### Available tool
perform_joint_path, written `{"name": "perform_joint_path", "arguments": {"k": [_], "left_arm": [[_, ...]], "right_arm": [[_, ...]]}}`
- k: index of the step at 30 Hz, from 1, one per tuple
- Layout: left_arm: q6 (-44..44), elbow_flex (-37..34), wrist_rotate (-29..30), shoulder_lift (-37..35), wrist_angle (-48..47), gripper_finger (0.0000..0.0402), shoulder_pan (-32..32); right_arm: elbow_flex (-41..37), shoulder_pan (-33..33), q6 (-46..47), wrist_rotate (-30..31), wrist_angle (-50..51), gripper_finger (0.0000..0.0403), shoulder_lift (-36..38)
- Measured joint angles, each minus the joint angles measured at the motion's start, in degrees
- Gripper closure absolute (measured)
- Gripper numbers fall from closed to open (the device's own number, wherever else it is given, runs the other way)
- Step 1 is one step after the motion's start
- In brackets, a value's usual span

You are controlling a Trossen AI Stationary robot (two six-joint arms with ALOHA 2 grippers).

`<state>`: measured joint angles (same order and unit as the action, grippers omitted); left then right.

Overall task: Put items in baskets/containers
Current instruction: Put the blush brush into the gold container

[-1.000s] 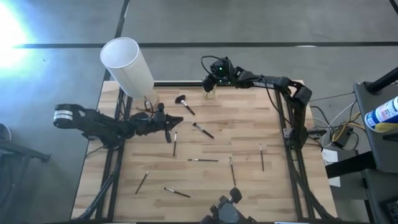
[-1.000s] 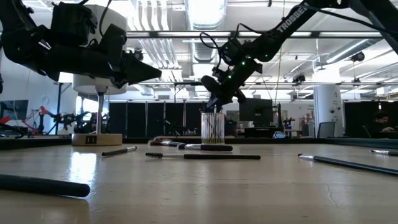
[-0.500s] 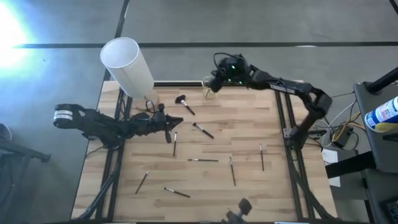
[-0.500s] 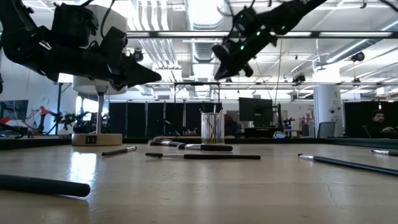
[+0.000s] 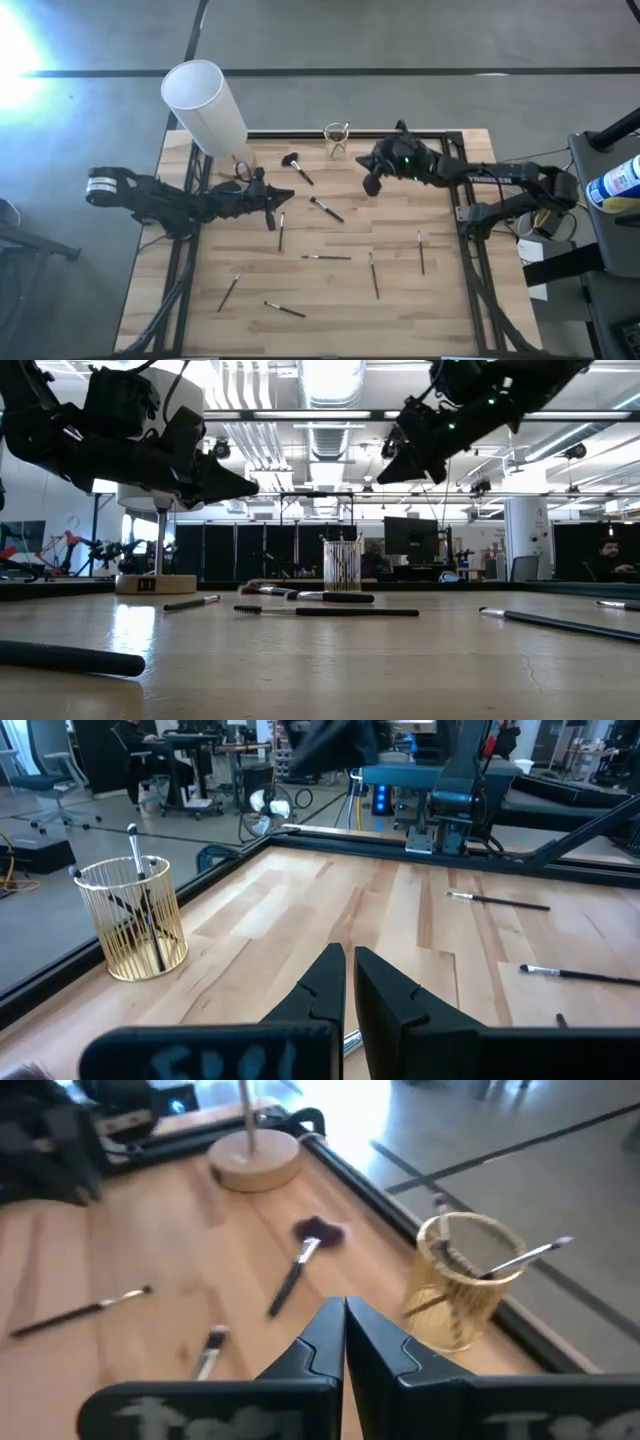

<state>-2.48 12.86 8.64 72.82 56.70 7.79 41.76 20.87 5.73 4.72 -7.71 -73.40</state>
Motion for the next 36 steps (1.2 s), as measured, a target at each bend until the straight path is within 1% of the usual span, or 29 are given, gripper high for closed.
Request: {"name": "perform_joint_path", "arguments": {"k": [5,11,15,19,22,29,36], "left_arm": [[-0.52,0.0,0.0,0.0,-0.28,0.0384,0.0],[-0.54,0.0,0.0,0.0,-0.61,0.0384,0.0],[-0.54,-0.02,0.0,0.0,-0.9,0.0384,0.01],[-0.57,-0.02,0.0,0.0,-1.28,0.0384,0.02],[-0.81,-0.02,0.0,0.0,-1.31,0.0384,0.01],[-1.07,-0.02,0.02,0.01,-1.36,0.0384,0.0],[-1.25,-0.02,2.41,0.0,-3.17,0.0383,0.01]], "right_arm": [[-5.33,-3.22,3.65,0.2,-5.09,0.0384,-0.79],[-8.02,-7.83,5.57,0.23,-11.24,0.0336,-7.71],[-7.31,-10.3,7.09,0.23,-15.22,0.0298,-14.12],[-4.23,-11.84,8.43,0.36,-15.37,0.0268,-20.34],[-1.71,-12.42,9.89,0.36,-13.71,0.0255,-24.83],[2.12,-12.51,11.22,-0.2,-10.5,0.0247,-31.72],[2.38,-12.75,11.37,-0.3,-10.7,0.0271,-33.15]]}}
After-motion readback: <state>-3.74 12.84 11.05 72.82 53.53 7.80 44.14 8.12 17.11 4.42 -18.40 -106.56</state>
